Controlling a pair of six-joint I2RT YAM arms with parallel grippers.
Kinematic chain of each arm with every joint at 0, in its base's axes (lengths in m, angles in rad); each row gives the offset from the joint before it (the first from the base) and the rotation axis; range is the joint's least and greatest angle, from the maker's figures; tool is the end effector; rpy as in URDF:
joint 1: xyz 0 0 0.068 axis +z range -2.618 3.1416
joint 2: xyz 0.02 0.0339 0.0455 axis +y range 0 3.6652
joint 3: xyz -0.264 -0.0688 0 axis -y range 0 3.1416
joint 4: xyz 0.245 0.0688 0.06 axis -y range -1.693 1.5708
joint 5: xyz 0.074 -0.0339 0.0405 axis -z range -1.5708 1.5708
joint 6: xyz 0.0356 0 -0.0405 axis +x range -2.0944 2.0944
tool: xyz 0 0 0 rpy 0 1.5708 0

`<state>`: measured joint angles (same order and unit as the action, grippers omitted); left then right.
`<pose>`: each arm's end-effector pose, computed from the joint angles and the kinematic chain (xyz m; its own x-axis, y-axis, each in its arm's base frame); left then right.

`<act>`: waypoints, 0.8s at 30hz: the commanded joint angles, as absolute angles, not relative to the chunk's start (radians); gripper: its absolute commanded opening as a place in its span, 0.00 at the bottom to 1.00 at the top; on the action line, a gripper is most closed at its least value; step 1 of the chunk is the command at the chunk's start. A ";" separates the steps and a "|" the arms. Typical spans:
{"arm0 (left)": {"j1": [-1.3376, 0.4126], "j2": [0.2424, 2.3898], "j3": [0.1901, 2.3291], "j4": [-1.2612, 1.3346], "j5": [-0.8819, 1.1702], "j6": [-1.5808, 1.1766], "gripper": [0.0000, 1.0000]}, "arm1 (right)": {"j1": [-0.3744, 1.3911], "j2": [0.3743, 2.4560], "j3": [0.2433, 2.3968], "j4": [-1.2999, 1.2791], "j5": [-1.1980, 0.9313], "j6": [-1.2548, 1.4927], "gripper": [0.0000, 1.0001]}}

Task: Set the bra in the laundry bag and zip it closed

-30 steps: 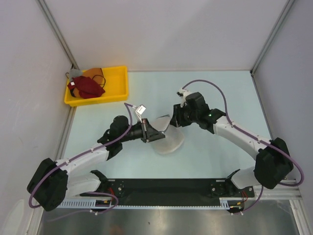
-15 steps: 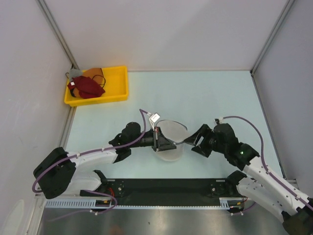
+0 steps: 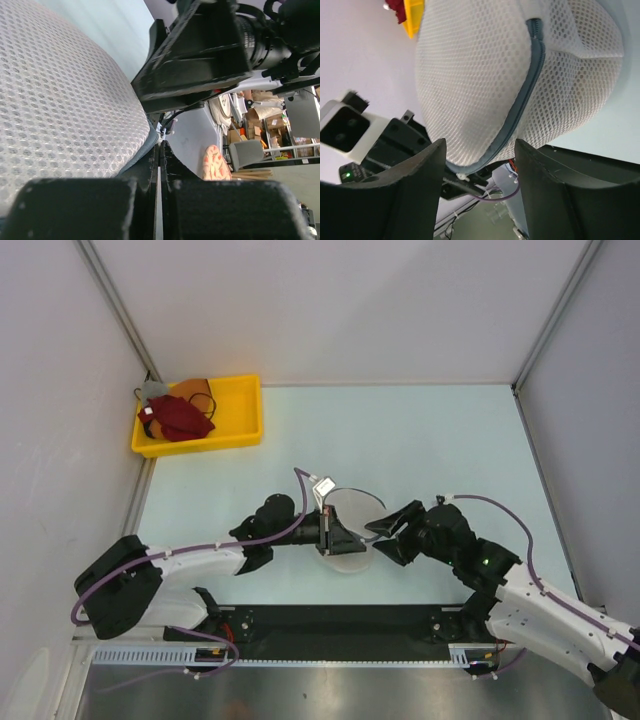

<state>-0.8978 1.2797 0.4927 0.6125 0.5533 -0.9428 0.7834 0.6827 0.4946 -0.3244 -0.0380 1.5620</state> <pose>0.1489 -0.2168 0.2171 -0.8630 -0.0219 -0.5048 0.4928 0.1837 -0.8505 0.1142 0.1157 0.2395 -0.7317 0.6816 0.0110 0.3410 0.3521 0.8717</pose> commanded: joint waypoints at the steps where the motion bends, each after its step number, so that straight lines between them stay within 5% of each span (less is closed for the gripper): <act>1: -0.917 1.275 0.525 0.675 0.557 -0.950 0.00 | 0.814 0.701 0.489 -0.235 0.027 1.626 0.60; 5: -0.917 1.273 0.514 0.669 0.555 -0.943 0.00 | 0.821 0.689 0.463 -0.248 0.075 1.652 0.48; 13: -0.908 1.292 0.499 0.580 0.534 -0.910 0.00 | 0.775 0.666 0.373 -0.199 0.091 1.602 0.00; 24: -0.632 1.215 0.452 0.352 0.627 -0.746 0.00 | 0.405 0.635 0.318 -0.167 -0.282 1.214 0.00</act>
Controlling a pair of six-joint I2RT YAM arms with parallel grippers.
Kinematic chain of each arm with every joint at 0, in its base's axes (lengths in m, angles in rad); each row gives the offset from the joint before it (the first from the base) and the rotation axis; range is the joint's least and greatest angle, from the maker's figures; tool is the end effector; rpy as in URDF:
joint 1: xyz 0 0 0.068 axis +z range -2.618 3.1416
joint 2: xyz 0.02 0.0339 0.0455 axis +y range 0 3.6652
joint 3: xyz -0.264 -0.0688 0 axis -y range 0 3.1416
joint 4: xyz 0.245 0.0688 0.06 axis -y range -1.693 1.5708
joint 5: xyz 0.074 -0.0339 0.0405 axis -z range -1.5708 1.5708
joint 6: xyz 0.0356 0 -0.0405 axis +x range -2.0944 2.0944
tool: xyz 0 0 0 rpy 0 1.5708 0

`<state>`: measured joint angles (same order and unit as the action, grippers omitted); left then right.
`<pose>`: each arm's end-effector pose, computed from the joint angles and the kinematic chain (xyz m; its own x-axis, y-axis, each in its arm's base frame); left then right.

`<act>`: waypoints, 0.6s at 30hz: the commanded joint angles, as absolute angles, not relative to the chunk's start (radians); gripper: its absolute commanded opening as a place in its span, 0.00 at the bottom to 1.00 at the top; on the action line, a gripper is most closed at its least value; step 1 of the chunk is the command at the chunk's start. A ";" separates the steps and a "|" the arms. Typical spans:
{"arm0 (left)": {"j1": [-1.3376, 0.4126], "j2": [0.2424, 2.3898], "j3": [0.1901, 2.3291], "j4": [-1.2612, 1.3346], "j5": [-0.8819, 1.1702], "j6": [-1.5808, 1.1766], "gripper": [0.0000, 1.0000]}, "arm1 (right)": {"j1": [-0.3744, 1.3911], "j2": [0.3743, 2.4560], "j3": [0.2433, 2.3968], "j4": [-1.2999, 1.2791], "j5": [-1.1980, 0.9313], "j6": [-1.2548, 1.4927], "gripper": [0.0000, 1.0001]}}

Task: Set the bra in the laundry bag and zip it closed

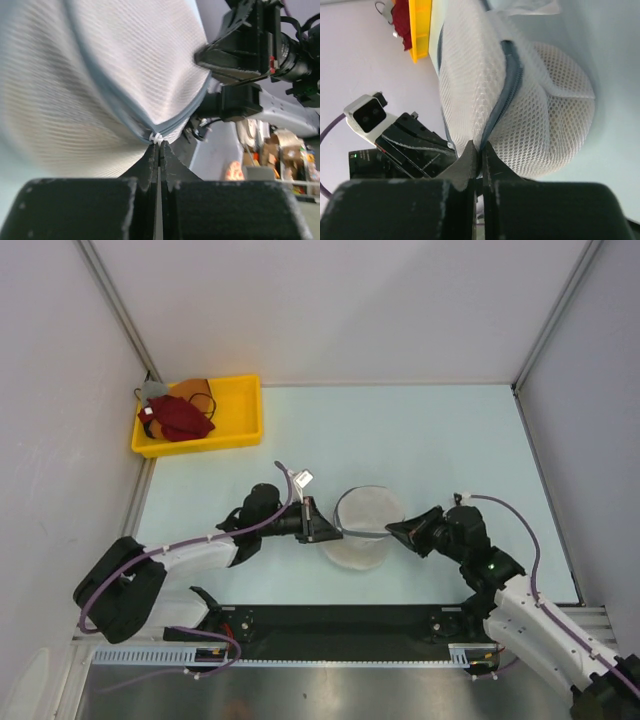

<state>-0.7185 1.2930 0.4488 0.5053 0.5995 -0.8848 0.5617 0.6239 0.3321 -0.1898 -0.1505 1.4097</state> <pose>0.1770 -0.1815 0.1897 -0.8890 -0.0713 -0.4523 0.4044 0.3411 -0.8486 0.1278 0.0868 0.2041 -0.6937 0.7165 -0.0736 0.2844 0.3664 0.8859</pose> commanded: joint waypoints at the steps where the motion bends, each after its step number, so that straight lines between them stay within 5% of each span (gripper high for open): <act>1: -0.611 1.206 0.474 0.321 0.623 -0.726 0.00 | 0.356 0.655 0.322 -0.166 -0.369 1.168 0.00; 6: -0.614 1.215 0.517 0.301 0.690 -0.696 0.00 | 0.189 0.918 0.425 -0.028 -0.607 0.928 0.00; 14: -0.771 1.252 0.529 0.461 0.667 -0.807 0.00 | 0.238 1.394 0.932 -0.162 -0.664 0.661 0.00; 18: -0.822 1.258 0.526 0.498 0.627 -0.848 0.00 | 0.252 1.512 1.092 -0.299 -0.641 0.588 0.12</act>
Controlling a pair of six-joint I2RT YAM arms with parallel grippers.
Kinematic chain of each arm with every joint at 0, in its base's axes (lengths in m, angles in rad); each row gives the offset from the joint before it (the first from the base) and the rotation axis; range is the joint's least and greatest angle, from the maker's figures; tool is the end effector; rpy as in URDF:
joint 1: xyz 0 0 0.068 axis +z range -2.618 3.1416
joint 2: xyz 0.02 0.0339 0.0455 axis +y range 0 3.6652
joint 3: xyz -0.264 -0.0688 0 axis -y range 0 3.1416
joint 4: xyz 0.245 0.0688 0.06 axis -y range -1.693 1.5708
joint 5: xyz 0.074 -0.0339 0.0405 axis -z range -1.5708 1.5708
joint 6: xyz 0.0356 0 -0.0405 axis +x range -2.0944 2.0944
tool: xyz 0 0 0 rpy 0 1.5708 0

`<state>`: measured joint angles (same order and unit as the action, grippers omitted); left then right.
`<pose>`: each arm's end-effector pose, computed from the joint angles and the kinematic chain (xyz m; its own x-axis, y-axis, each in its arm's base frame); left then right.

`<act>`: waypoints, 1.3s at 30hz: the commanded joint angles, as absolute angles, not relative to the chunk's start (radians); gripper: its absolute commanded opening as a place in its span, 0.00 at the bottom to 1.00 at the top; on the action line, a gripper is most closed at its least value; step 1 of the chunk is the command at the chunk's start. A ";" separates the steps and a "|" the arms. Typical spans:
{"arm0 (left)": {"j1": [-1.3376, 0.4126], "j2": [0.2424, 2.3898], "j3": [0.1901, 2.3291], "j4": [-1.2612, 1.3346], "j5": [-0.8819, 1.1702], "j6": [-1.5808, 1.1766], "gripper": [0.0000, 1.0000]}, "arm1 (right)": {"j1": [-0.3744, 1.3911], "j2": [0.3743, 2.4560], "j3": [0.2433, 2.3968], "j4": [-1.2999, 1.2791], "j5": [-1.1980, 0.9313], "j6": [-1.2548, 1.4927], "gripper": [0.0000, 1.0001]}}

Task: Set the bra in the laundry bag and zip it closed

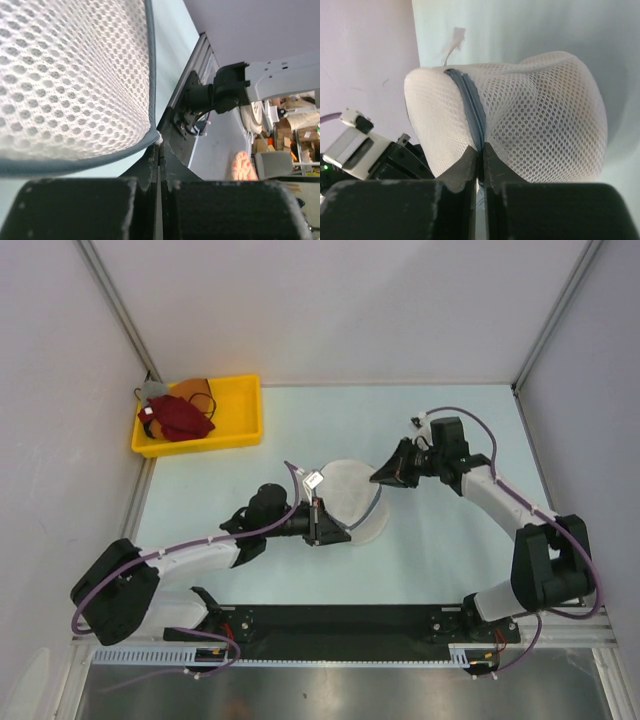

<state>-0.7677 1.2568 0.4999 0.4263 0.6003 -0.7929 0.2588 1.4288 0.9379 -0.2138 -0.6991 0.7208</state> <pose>0.1699 -0.1919 0.2064 -0.8460 -0.0004 -0.5331 0.5056 0.3169 -0.8025 0.2881 0.1000 0.2467 -0.9125 0.2810 -0.2972 -0.0899 0.5711 0.8160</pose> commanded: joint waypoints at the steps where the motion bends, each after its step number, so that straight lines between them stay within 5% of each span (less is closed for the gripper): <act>1: -0.827 1.261 0.531 0.506 0.611 -0.856 0.00 | 0.253 1.529 1.110 -0.320 -0.623 0.580 0.21; 3: -0.842 1.282 0.537 0.532 0.595 -0.882 0.00 | 0.256 1.532 1.115 -0.368 -0.598 0.565 0.37; 4: -0.845 1.293 0.541 0.543 0.580 -0.894 0.00 | 0.258 1.523 1.108 -0.380 -0.553 0.561 0.53; 9: -0.854 1.356 0.534 0.632 0.571 -0.959 0.00 | 0.284 1.344 1.005 -0.503 -0.353 0.561 0.76; 17: -0.874 1.371 0.537 0.652 0.572 -0.963 0.00 | 0.324 0.958 0.694 -0.430 -0.376 0.856 0.85; 26: -0.891 1.370 0.529 0.657 0.574 -0.971 0.00 | 0.537 0.813 0.442 -0.054 -0.264 1.206 0.68; 31: -0.896 1.362 0.520 0.655 0.563 -0.974 0.00 | 0.549 0.856 0.423 -0.009 -0.253 1.224 0.48; 35: -0.891 1.347 0.515 0.623 0.549 -0.962 0.00 | 0.526 0.873 0.419 -0.009 -0.273 1.209 0.14; 39: -0.804 1.319 0.486 0.575 0.589 -0.957 0.00 | 0.414 0.887 0.425 -0.023 -0.383 1.117 0.02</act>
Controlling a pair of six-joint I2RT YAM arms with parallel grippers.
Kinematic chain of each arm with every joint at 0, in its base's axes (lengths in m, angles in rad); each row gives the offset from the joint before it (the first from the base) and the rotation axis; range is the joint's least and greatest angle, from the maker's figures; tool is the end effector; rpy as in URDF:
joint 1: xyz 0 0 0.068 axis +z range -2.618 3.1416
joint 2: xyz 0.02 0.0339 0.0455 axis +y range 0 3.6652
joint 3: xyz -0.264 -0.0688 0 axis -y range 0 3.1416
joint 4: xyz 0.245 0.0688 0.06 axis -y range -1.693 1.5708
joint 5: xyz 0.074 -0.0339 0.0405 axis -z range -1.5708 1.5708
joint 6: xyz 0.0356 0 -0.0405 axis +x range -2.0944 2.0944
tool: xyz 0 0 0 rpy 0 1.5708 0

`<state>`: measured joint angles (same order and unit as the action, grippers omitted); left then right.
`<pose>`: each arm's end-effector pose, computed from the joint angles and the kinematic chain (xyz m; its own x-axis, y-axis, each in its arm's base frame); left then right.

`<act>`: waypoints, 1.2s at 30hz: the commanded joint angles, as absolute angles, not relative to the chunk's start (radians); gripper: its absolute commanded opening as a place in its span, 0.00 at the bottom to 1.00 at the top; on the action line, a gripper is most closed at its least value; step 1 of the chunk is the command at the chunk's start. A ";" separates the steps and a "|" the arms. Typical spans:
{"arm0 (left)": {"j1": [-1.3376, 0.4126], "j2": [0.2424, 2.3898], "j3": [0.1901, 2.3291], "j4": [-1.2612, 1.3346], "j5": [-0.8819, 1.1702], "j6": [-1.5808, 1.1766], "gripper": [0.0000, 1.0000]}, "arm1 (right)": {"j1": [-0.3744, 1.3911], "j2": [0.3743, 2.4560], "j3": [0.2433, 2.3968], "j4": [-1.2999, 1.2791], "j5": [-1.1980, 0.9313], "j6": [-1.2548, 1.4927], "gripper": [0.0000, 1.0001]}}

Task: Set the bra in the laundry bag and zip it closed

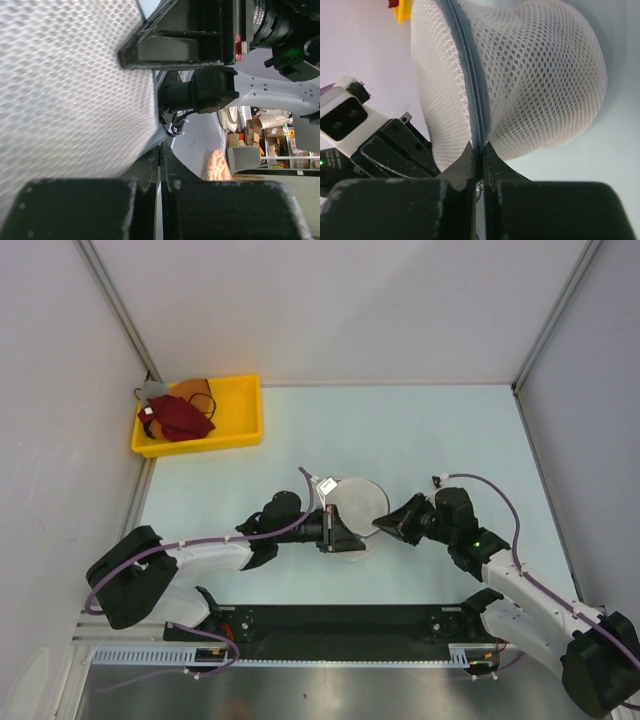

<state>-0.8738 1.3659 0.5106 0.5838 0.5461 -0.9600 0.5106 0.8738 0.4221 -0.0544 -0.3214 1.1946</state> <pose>0.1610 -0.2211 0.1984 -0.8986 -0.0172 -0.4384 0.4190 0.2630 -0.8691 0.1615 0.1034 0.2107 -0.8108 0.5573 -0.1789 0.1345 0.4748 0.8697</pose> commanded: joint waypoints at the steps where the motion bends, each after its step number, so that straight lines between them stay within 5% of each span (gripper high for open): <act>1: -0.772 1.304 0.476 0.577 0.610 -0.957 0.00 | 0.388 0.897 0.426 -0.029 -0.411 1.099 0.01; 11: -0.555 1.189 0.509 0.271 0.644 -0.750 0.00 | 0.209 1.094 0.554 -0.069 -0.603 0.855 0.00; 22: -0.825 1.213 0.529 0.379 0.559 -0.862 0.00 | 0.256 1.526 0.997 -0.110 -0.650 0.724 0.06; 32: -0.856 1.316 0.566 0.485 0.531 -0.933 0.00 | 0.242 1.481 0.974 -0.330 -0.523 0.578 0.64; 36: -0.856 1.338 0.566 0.500 0.546 -0.939 0.00 | 0.245 1.309 0.838 -0.339 -0.497 0.586 0.73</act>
<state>-0.8402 1.3205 0.5297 0.4488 0.4847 -0.9176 0.2531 1.4803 0.9260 -0.3065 -0.5842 0.6189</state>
